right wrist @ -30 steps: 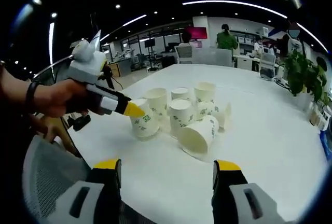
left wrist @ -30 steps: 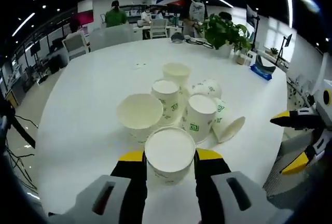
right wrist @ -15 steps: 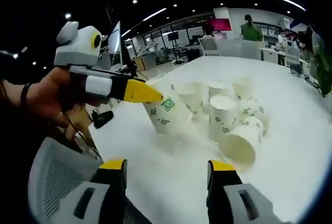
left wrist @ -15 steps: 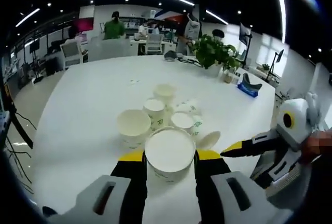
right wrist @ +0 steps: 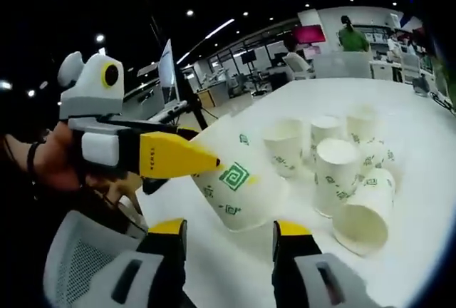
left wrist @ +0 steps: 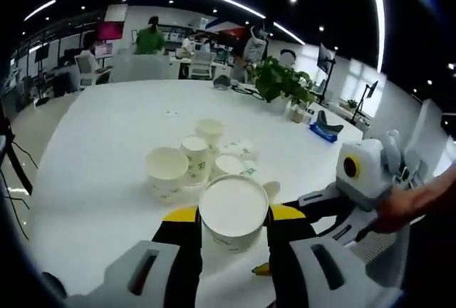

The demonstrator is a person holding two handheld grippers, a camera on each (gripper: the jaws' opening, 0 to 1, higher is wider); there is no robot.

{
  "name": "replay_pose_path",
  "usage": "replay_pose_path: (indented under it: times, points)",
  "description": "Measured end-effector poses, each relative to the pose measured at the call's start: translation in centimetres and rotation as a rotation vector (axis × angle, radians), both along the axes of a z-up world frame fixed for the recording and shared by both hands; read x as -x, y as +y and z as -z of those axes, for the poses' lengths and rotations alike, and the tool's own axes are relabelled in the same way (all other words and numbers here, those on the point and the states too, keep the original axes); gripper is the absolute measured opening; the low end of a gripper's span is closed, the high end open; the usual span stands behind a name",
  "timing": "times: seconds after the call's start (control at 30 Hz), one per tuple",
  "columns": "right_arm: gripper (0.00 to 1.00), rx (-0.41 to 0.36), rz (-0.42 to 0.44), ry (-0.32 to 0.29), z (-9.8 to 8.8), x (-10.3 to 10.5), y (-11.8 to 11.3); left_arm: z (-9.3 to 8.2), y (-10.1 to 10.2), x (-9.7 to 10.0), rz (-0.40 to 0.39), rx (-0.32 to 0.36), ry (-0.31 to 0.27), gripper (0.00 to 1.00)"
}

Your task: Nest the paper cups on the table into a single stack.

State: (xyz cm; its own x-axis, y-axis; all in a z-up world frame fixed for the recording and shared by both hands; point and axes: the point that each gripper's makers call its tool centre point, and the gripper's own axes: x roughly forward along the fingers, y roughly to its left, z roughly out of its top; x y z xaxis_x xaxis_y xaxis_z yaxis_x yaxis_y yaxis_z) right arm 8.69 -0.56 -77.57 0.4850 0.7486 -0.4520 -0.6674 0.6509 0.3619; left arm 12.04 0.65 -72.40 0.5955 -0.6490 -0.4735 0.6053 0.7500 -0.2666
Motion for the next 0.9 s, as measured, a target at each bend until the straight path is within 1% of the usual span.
replay_pose_path:
  times: [0.03,0.07,0.17,0.23,0.27,0.3,0.37,0.5,0.67,0.77,0.9]
  points:
    - [0.43,-0.022,-0.007,0.002,-0.2,0.0,0.2,0.1,0.3,-0.2,-0.008,0.016,0.008,0.33]
    - [0.42,-0.026,-0.003,0.009,-0.1,0.0,0.1,0.0,0.4,0.0,-0.018,0.028,0.012,0.33]
    - [0.36,-0.05,-0.01,0.0,-0.2,-0.1,-0.1,-0.1,0.9,0.0,-0.031,0.048,0.02,0.33]
    - [0.32,-0.077,-0.001,-0.005,-0.6,-0.1,-0.2,-0.3,1.3,-0.1,-0.04,0.083,0.032,0.33]
    - [0.31,-0.082,0.001,-0.006,-0.7,-0.2,-0.2,-0.3,1.4,-0.1,-0.041,0.089,0.034,0.33]
    - [0.29,-0.106,0.011,-0.012,-1.2,-0.2,-0.3,-0.7,1.4,0.1,-0.053,0.127,0.05,0.33]
    - [0.24,-0.12,0.012,-0.019,-1.5,-0.3,-0.4,-0.9,1.8,0.0,-0.067,0.173,0.069,0.33]
    - [0.18,-0.14,0.011,-0.032,-2.1,-0.2,-0.4,-1.1,2.2,0.0,-0.073,0.236,0.1,0.33]
    - [0.14,-0.143,0.004,-0.041,-2.1,-0.4,-0.5,-0.9,2.8,-0.3,-0.056,0.266,0.116,0.33]
    - [0.11,-0.142,0.002,-0.046,-2.3,-0.2,-0.4,-0.9,2.6,-0.4,-0.04,0.276,0.117,0.33]
    - [0.05,-0.139,-0.005,-0.058,-2.6,0.1,-0.6,-1.3,2.3,-0.5,-0.018,0.3,0.115,0.33]
